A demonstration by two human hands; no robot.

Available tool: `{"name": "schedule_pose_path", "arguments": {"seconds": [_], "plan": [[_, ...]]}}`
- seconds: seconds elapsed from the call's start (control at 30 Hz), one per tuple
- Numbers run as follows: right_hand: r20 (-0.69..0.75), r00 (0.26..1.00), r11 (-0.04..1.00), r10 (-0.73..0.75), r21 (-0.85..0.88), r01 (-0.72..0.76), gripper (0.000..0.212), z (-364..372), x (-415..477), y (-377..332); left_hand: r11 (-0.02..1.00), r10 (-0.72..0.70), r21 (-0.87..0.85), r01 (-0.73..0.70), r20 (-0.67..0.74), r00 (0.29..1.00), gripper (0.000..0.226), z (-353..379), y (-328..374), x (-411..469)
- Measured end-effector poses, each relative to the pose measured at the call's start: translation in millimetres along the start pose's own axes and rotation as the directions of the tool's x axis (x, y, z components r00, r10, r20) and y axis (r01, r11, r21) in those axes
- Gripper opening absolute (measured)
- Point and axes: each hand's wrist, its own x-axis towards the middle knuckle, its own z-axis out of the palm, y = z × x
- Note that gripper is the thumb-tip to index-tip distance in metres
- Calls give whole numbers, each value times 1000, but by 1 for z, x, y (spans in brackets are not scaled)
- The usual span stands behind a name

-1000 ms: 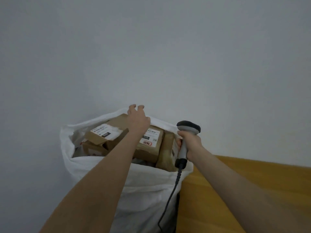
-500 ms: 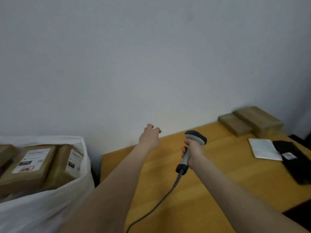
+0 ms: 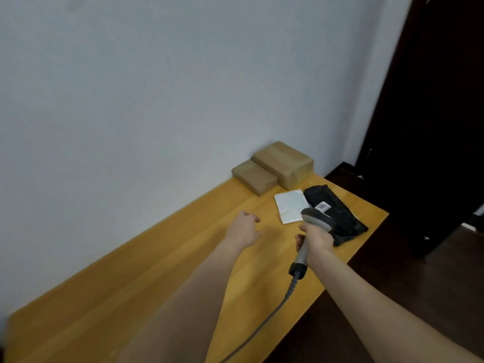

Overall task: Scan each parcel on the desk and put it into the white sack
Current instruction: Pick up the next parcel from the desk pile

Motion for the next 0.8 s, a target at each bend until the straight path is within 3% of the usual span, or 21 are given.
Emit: {"name": "schedule_pose_path", "arguments": {"seconds": [0.37,0.57,0.67,0.8], "plan": [[-185,981,998,60,-20,-65,20,-8,153,-32,996,91,-22,-89,161,983,84,90,49,165],[-185,976,993,113,-19,-119,25,9,214,-23,980,145,101,-171,227,963,102,134,44,229],[-184,974,990,131,-26,-138,26,12,230,-23,973,144,139,-184,255,956,92,149,37,241],[-174,975,989,138,-27,-144,22,11,241,-26,951,186,226,-212,131,974,46,154,30,249]]}}
